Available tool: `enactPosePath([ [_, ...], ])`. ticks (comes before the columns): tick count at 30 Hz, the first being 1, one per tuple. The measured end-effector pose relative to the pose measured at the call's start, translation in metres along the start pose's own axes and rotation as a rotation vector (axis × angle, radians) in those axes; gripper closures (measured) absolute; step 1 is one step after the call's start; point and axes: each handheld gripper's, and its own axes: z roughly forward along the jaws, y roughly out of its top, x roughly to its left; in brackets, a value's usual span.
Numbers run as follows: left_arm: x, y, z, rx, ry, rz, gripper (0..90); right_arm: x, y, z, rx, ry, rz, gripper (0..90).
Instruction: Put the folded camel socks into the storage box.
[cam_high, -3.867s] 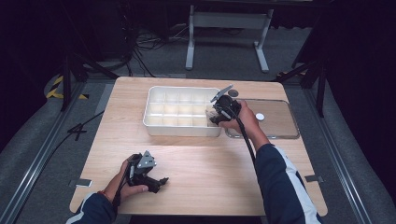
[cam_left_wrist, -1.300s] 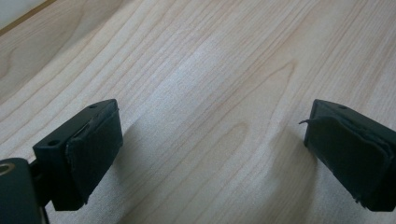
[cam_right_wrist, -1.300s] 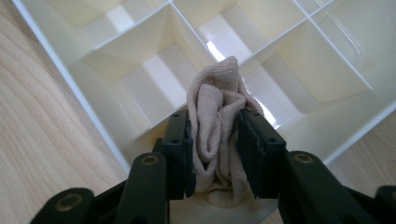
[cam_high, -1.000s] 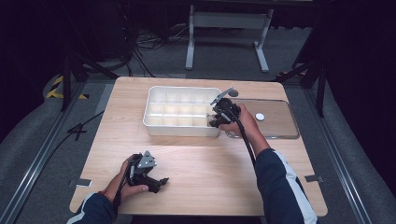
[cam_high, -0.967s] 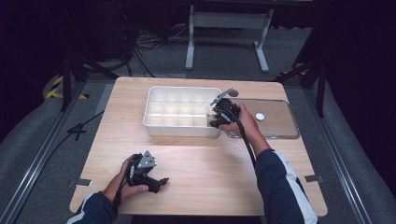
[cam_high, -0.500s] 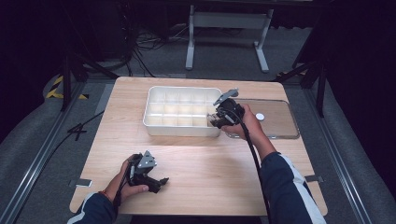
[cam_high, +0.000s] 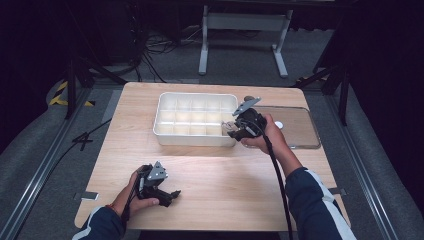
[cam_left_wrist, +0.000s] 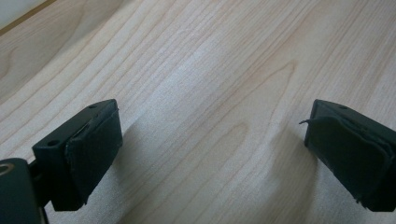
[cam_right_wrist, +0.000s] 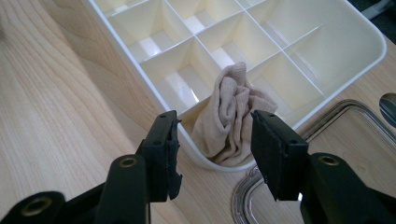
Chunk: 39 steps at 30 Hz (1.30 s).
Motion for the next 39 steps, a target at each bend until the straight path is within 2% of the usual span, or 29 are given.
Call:
enactPosePath([
  [13, 0.000, 0.001, 0.001, 0.000, -0.003, 0.003, 3.6, 0.005, -0.017, -0.021, -0.009, -0.023, -0.024, 49.0],
  [19, 0.000, 0.000, 0.001, 0.001, -0.002, 0.000, 3.7, 0.006, -0.025, -0.027, -0.008, -0.020, -0.026, 47.4],
  [22, 0.000, 0.000, 0.001, 0.002, -0.001, 0.001, 3.6, 0.007, -0.030, -0.031, -0.011, -0.024, -0.045, 46.7],
  [39, 0.000, 0.000, 0.001, 0.001, 0.001, 0.000, 3.6, 0.012, -0.053, -0.043, 0.005, -0.054, -0.090, 42.3],
])
